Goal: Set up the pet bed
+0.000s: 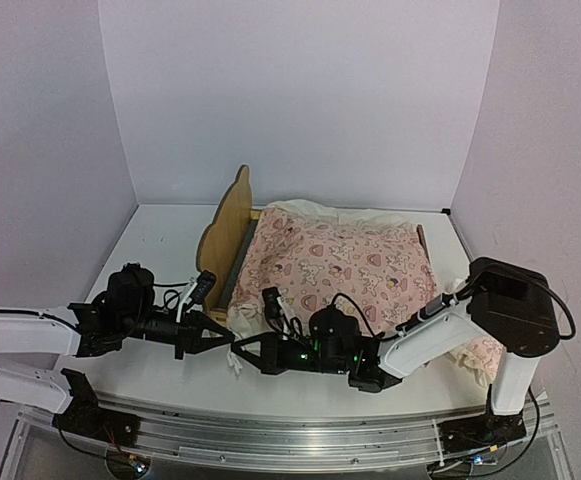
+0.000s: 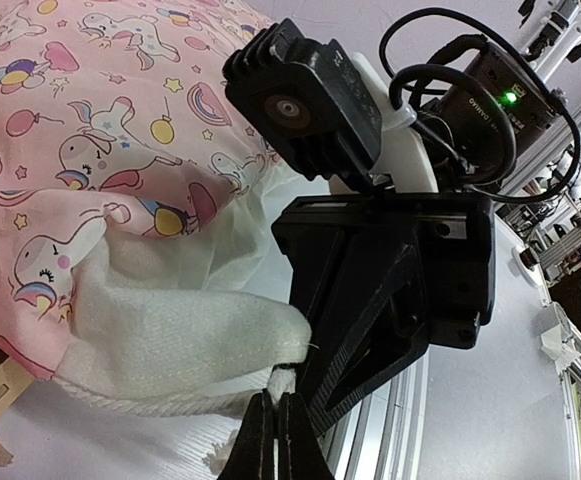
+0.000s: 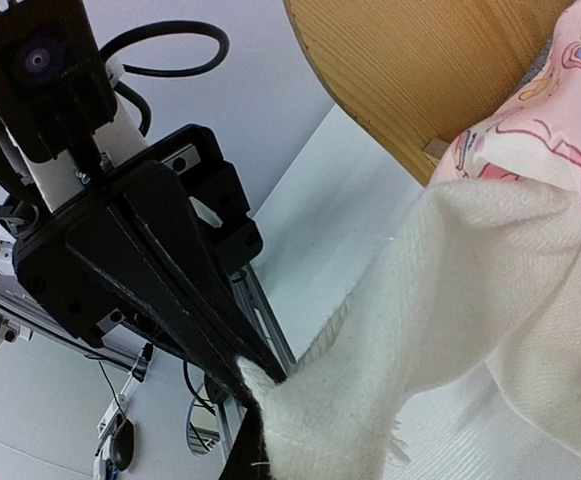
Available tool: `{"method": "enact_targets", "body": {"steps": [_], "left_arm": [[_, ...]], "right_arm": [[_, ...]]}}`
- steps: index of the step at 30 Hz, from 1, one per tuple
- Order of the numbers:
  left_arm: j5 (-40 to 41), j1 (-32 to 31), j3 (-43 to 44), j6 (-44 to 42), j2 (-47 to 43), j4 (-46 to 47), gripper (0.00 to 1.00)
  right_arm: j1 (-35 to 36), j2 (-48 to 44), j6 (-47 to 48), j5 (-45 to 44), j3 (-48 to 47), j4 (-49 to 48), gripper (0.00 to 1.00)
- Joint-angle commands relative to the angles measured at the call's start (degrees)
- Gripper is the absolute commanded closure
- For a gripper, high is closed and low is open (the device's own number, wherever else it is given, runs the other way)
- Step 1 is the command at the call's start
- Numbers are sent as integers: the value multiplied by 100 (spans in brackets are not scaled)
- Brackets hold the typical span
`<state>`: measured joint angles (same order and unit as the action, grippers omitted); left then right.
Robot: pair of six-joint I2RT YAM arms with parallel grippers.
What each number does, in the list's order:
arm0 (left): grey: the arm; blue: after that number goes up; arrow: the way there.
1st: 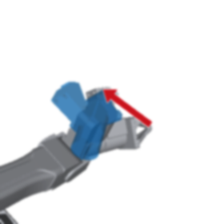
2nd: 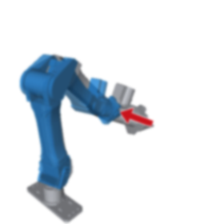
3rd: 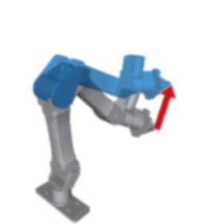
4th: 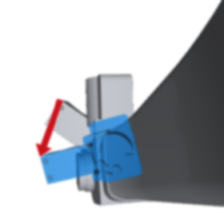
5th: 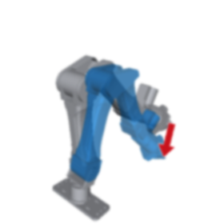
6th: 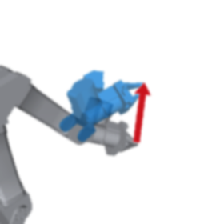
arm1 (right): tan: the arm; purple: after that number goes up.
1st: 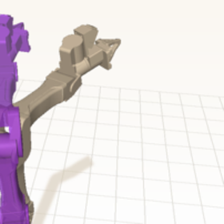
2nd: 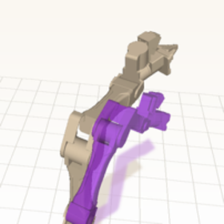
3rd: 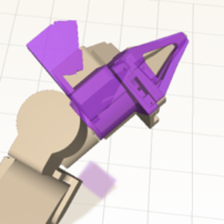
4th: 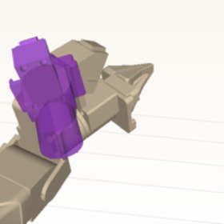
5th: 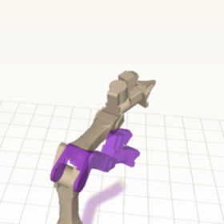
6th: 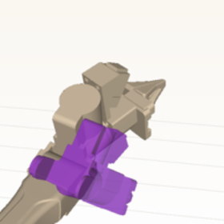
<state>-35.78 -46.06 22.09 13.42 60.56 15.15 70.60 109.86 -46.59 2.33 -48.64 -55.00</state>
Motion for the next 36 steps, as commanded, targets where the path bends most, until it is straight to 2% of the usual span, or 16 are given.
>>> {"method": "enact_targets", "body": {"steps": [1, 6, 12, 15, 17, 23, 29, 36], "left_arm": [[384, -4, 452, -419, -185, -616, 100], [995, 72, 792, -742, -419, -1485, 100], [1472, 233, 987, -848, -529, -2182, 100], [1580, 333, 1125, -1154, -583, -2336, 100], [1630, 369, 1176, -1420, -630, -2376, 100], [1461, 370, 1231, -2319, -717, -2054, 100], [914, 370, 1312, -3397, -587, -1338, 100], [1227, 373, 1206, -5082, -293, -222, 100]], "right_arm": [[-103, -267, -40, -54, 353, -288, 100], [-231, -608, 85, 84, 826, 352, 98], [-340, -1037, 664, 256, 800, 1562, 92], [-418, -1194, 862, 226, 828, 2165, 86], [-453, -1315, 1032, 170, 821, 2569, 79], [-458, -1492, 1707, 58, 347, 4045, 73], [-458, -1714, 1953, 37, 126, 4588, 68], [-446, -1987, 2359, 82, -464, 5086, 65]]}}
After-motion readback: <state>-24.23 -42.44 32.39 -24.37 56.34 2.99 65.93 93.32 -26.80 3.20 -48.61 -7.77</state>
